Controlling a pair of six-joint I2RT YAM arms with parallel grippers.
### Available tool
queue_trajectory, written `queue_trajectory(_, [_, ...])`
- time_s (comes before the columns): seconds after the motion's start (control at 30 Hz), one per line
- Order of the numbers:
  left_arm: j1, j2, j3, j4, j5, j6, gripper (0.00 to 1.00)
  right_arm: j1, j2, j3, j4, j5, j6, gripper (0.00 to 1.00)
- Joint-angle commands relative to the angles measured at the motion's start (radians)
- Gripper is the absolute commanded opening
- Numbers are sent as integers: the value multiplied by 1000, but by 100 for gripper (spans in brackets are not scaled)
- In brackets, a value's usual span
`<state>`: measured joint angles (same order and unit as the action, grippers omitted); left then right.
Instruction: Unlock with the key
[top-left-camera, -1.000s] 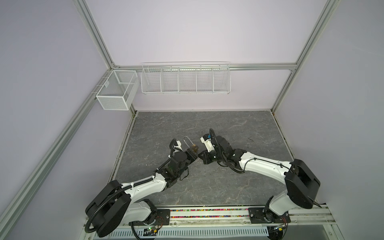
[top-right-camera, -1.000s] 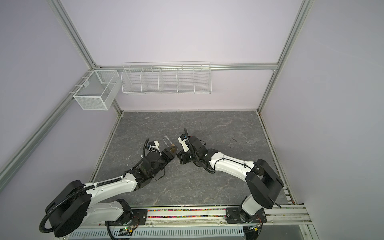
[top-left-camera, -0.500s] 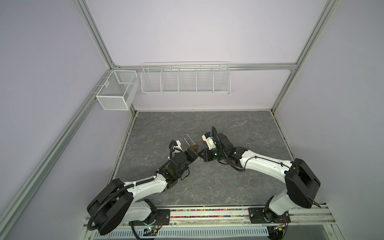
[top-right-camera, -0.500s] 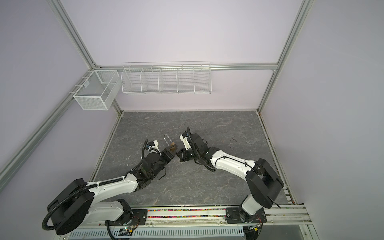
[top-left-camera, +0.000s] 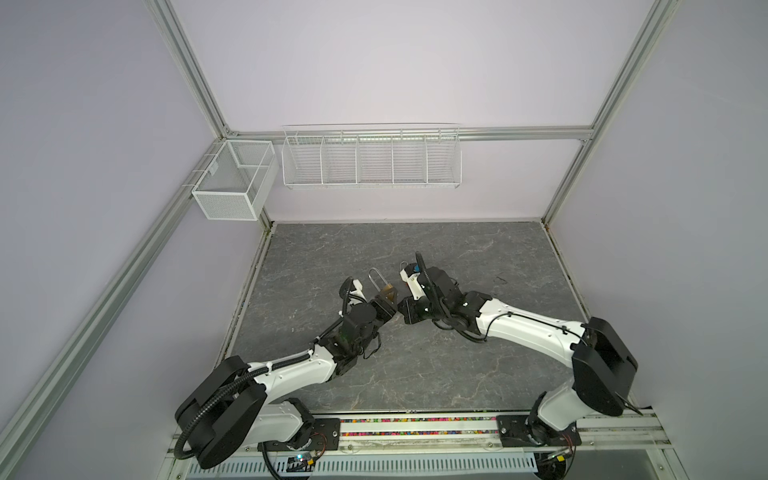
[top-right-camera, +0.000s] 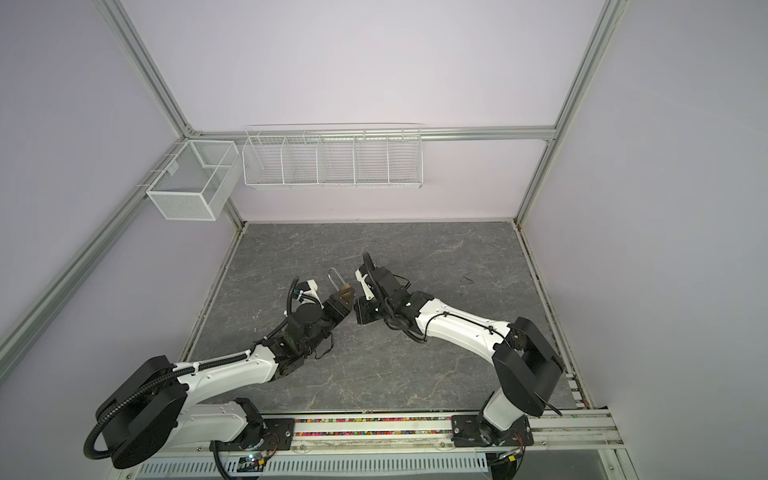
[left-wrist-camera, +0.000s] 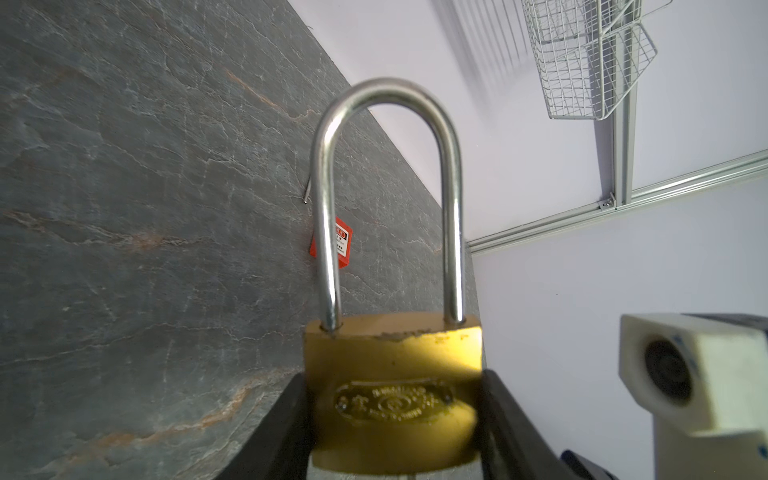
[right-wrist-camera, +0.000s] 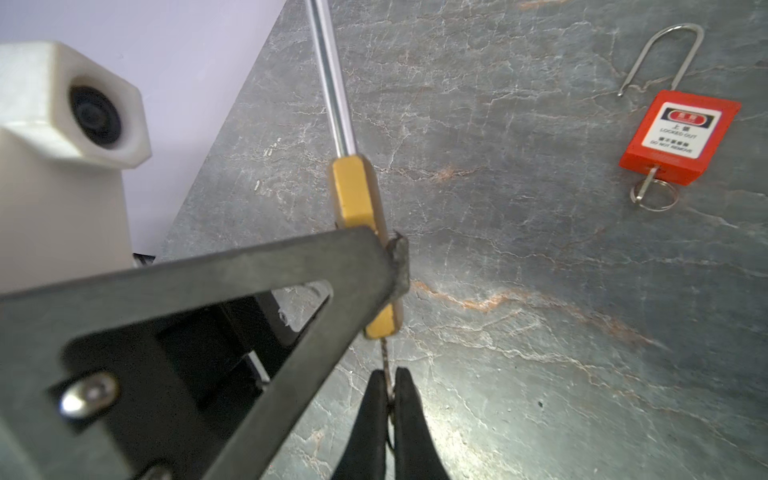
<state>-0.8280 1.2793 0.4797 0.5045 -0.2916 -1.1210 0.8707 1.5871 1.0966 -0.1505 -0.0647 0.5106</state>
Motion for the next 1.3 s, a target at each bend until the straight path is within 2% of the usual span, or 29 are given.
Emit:
queue_trajectory(0.0, [-23,0,42,-57,29,-3,0,-10,-19,34,61,123,-31,7])
queue_trajectory(0.07, [-23,6,40,-47,39,-3,0,-17,-26,32,58,126,-38,7])
queue_trajectory(0.2, [-28,31,36,-13,60,-4,0,-42,-30,30,90,57,-18,7])
queue_trajectory(0.63, [-84,102,63,17,57,-10,0,-48,-12,71,107,29,-8,7])
queue_trajectory(0.83, [-91,146,46,79,94,-15,0,-106,-33,45,162,-58,41,7])
queue_trajectory(1.03, [-95,153,41,92,85,-21,0,-125,-49,13,246,-146,84,7])
queue_trajectory(1.27, [-94,132,51,59,71,-3,0,-117,-63,-4,203,-125,45,7])
